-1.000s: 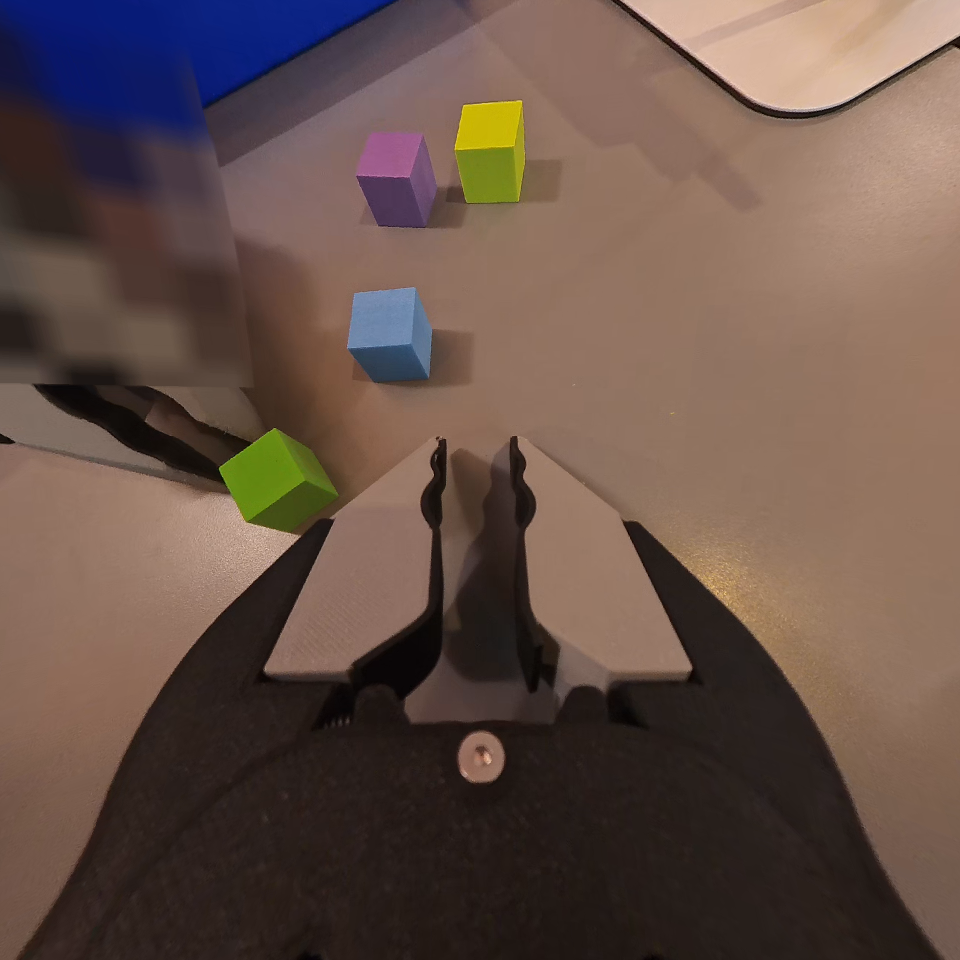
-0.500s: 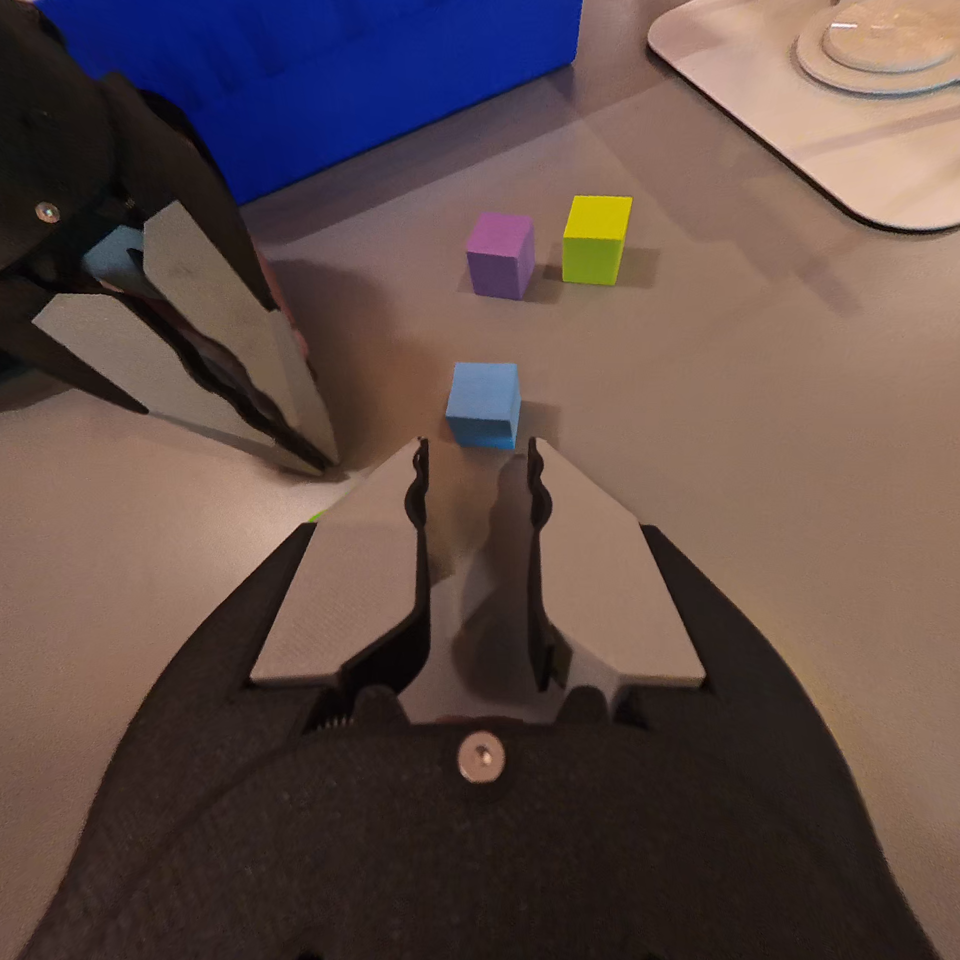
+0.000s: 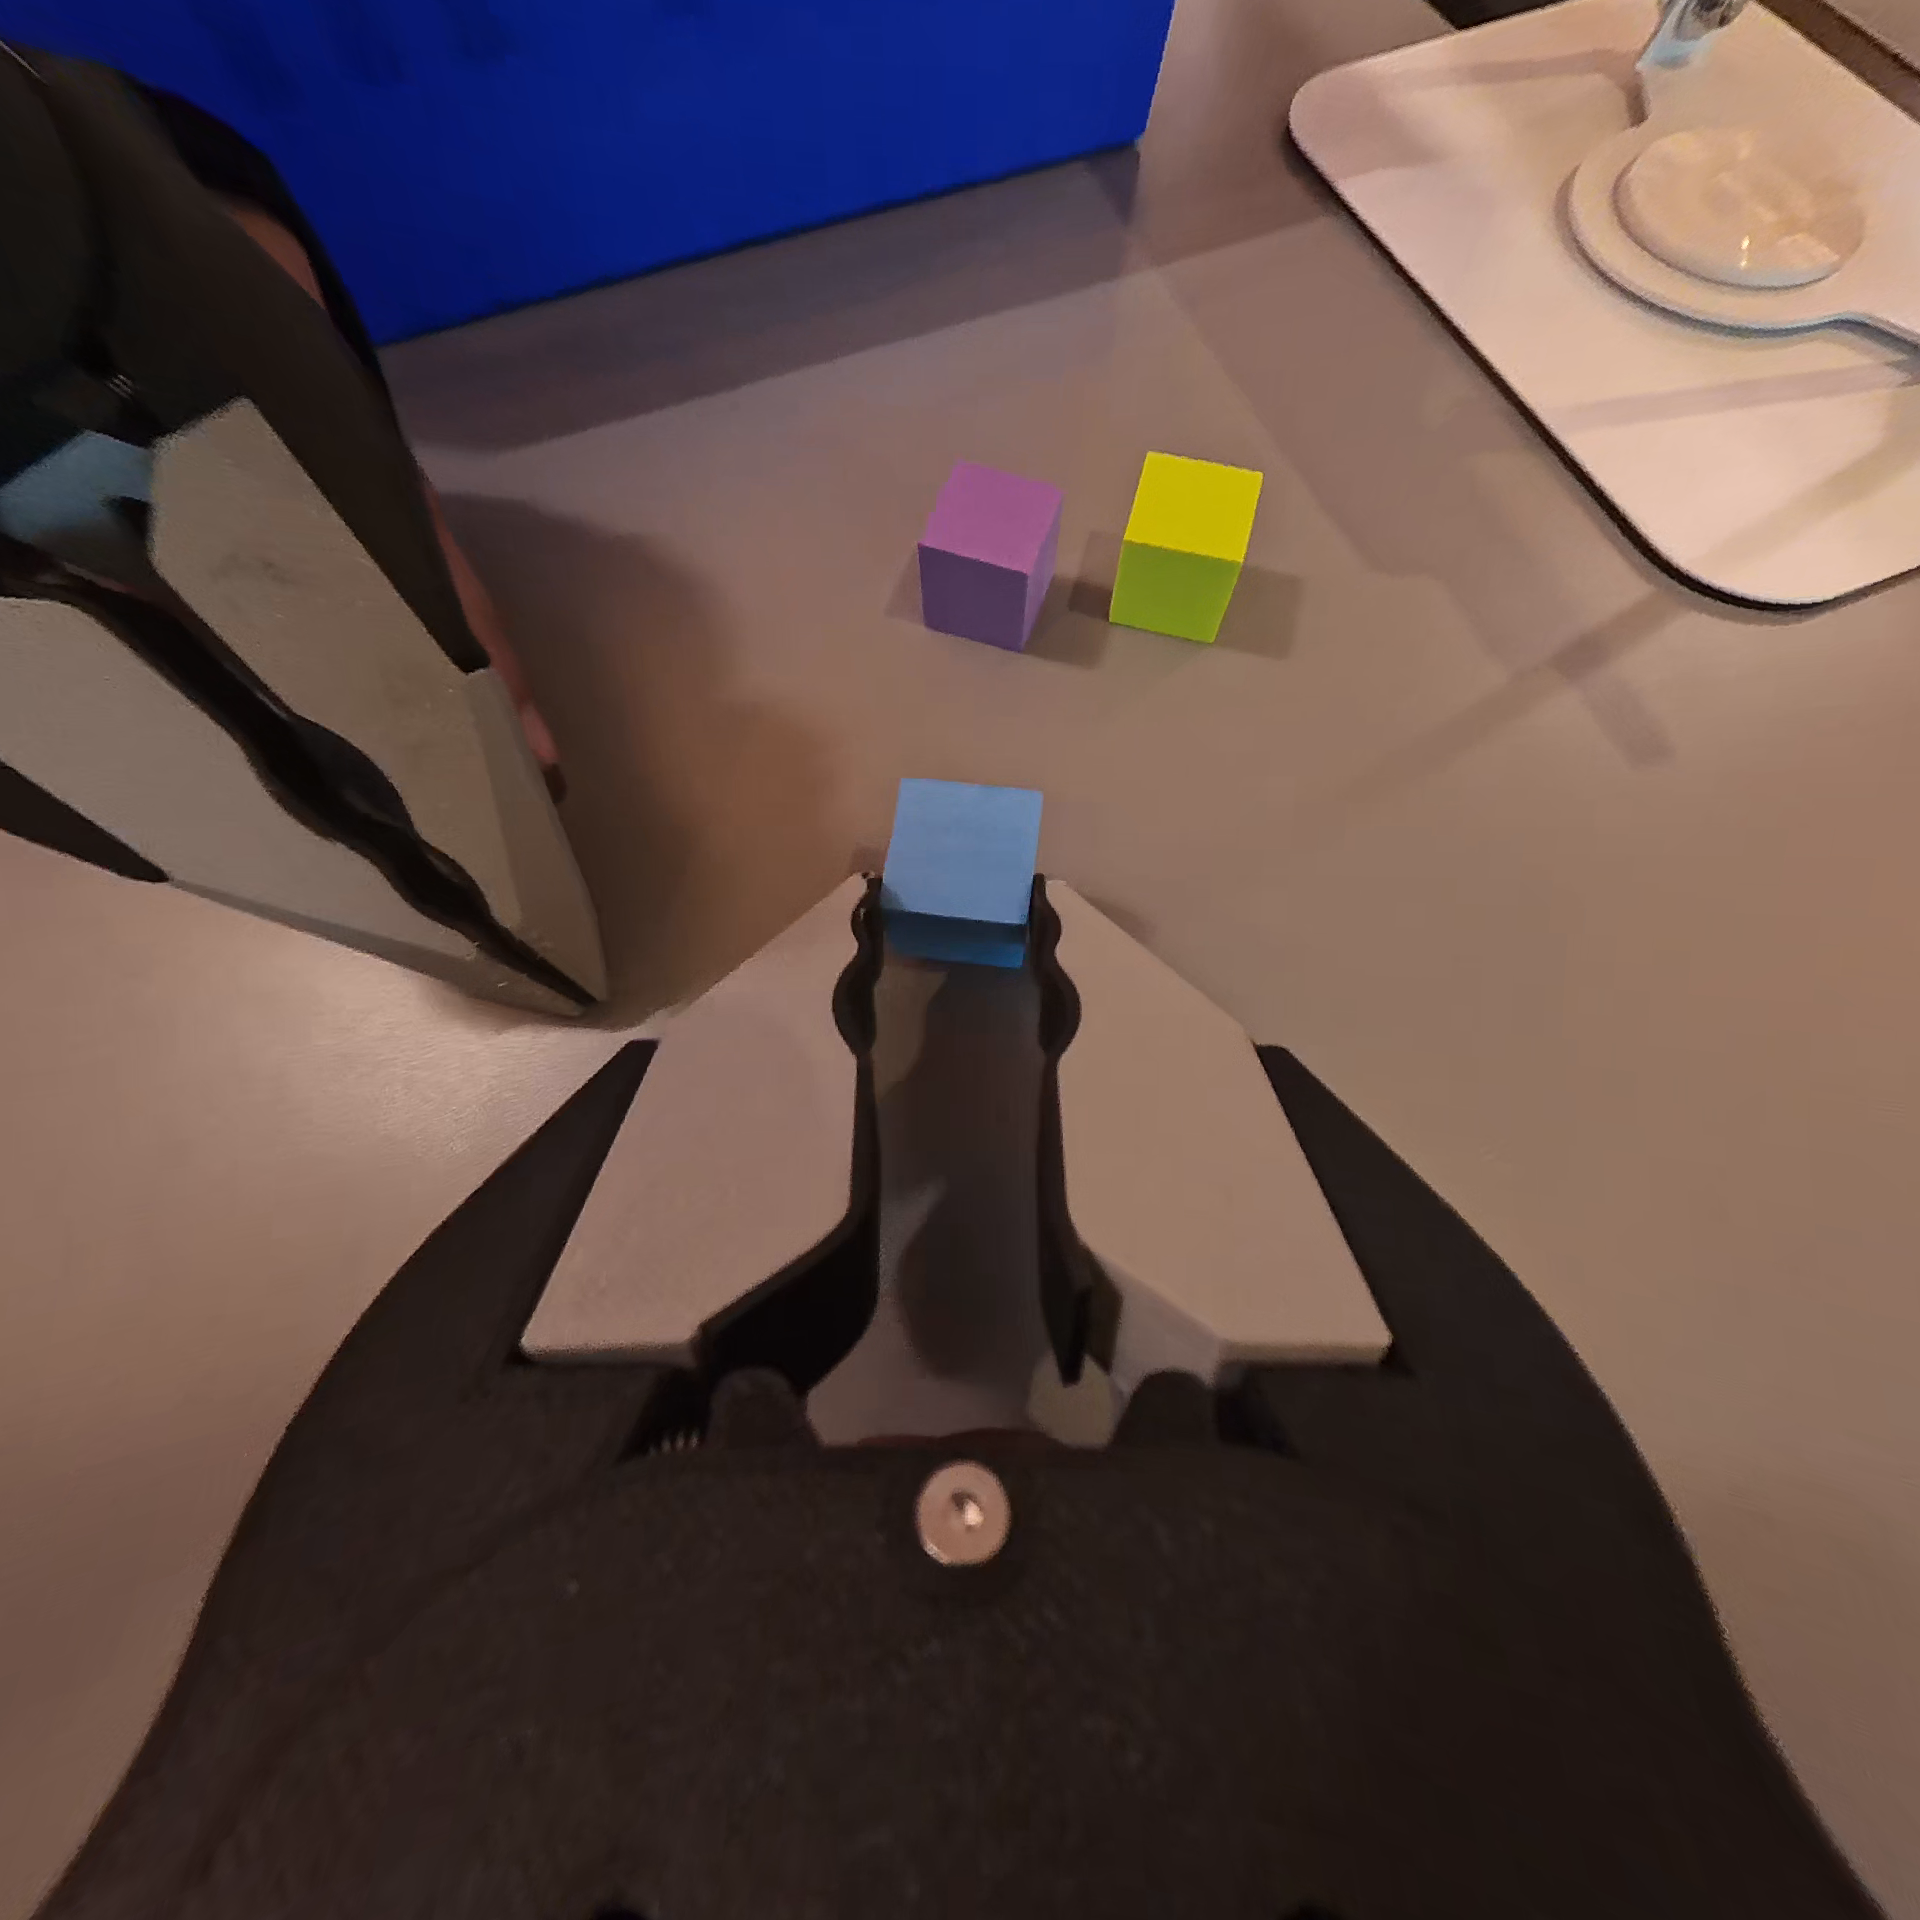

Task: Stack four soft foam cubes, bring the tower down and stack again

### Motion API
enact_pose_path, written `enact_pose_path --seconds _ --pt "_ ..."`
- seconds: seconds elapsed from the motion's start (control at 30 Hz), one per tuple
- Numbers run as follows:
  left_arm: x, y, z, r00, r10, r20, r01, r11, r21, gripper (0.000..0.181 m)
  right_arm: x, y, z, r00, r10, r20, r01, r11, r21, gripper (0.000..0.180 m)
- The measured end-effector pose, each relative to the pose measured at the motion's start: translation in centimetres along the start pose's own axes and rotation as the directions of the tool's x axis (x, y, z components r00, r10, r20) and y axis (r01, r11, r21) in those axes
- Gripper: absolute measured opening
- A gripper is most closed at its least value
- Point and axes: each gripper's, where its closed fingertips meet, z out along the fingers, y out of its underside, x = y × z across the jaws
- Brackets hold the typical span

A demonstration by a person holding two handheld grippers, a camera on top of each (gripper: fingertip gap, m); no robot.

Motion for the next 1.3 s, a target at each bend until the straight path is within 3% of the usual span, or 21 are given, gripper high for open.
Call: enact_pose_path --seconds 0.17,0.37,0.57,0.77,1.3 --pt "0.0 -0.1 0.0 1.000 0.006 0.007 -0.006 1.000 0.002 0.000 -2.1 -0.9 -3.3 0.991 -0.032 0.133 0.026 0.999 0.045 0.025" --pt "0.0 -0.1 0.0 1.000 0.013 0.013 -0.013 1.000 0.003 0.000 -5.4 0.2 -6.5 0.949 -0.201 0.241 0.205 0.979 0.008 0.025" --pt "0.0 -0.1 0.0 1.000 0.020 0.019 -0.020 1.000 0.003 0.000 -5.5 1.3 -5.7 0.909 -0.337 0.245 0.365 0.928 -0.078 0.026" --pt "0.0 -0.1 0.0 1.000 0.017 0.018 -0.017 1.000 0.004 0.000 -5.9 1.6 -5.7 0.851 -0.338 0.402 0.418 0.899 -0.128 0.025" --pt "0.1 -0.1 0.0 0.999 0.034 0.035 -0.034 0.999 0.003 0.000 -5.3 1.3 -5.1 0.841 -0.322 0.434 0.409 0.905 -0.121 0.026"
